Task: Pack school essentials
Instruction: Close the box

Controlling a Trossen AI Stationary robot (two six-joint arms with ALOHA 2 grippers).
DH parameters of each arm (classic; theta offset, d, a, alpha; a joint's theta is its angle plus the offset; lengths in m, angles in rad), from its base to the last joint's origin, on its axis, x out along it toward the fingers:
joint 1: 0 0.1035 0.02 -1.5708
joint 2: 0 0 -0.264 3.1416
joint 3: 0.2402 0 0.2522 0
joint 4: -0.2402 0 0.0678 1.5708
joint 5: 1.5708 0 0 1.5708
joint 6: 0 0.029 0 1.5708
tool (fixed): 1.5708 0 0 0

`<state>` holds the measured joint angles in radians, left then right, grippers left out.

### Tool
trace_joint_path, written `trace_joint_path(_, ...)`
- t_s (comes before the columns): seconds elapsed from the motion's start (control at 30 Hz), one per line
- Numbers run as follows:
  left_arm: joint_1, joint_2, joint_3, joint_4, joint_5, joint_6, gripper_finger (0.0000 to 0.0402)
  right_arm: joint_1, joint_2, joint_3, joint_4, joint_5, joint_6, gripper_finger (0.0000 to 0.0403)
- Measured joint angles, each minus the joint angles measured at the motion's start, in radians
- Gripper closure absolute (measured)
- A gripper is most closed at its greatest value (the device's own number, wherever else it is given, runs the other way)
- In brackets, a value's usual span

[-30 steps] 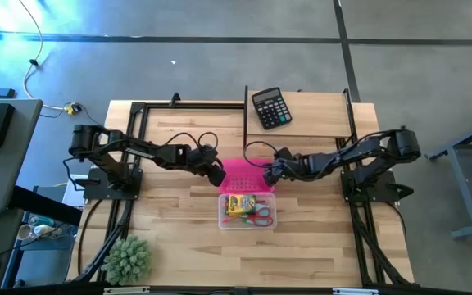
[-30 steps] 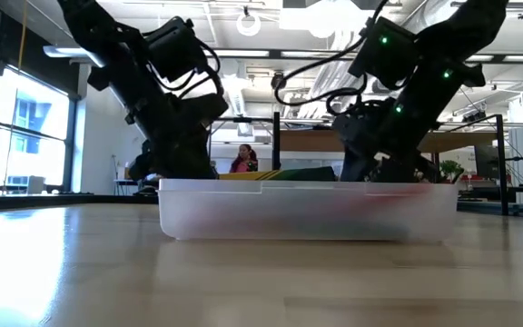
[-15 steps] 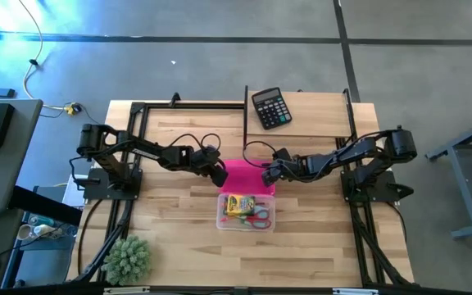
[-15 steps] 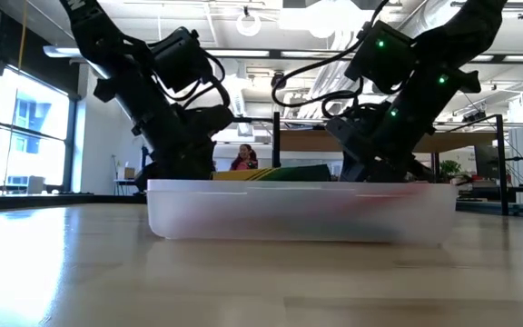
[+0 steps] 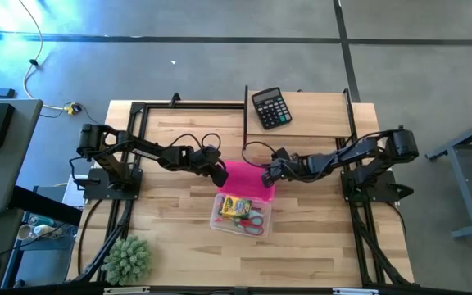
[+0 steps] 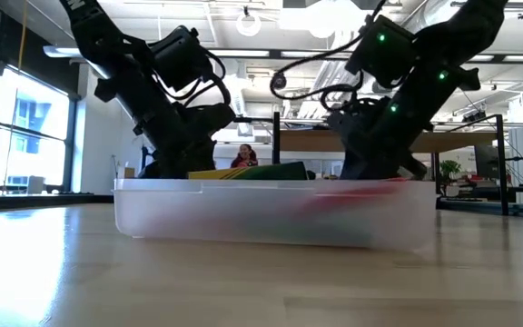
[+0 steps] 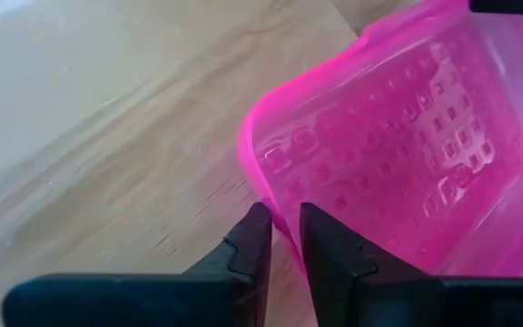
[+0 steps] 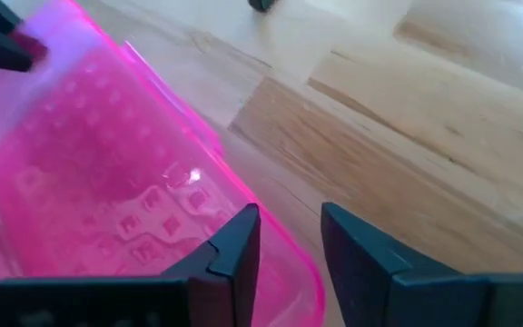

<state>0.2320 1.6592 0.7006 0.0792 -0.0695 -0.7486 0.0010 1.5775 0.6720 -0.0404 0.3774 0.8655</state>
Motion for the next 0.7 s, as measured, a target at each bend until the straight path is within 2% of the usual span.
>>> trace_joint_path(0.37,-0.021,0.0,0.0,0.003,-0.036,0.017,0.0367,0.0,-0.134,0.0,0.005,0.011,-0.088,0.0295)
trace_joint_path(0.7,-0.027,0.0,0.0,0.029,-0.074,0.0,0.039,0.0,-0.145,0.0,-0.022,0.011,-0.115,0.0295)
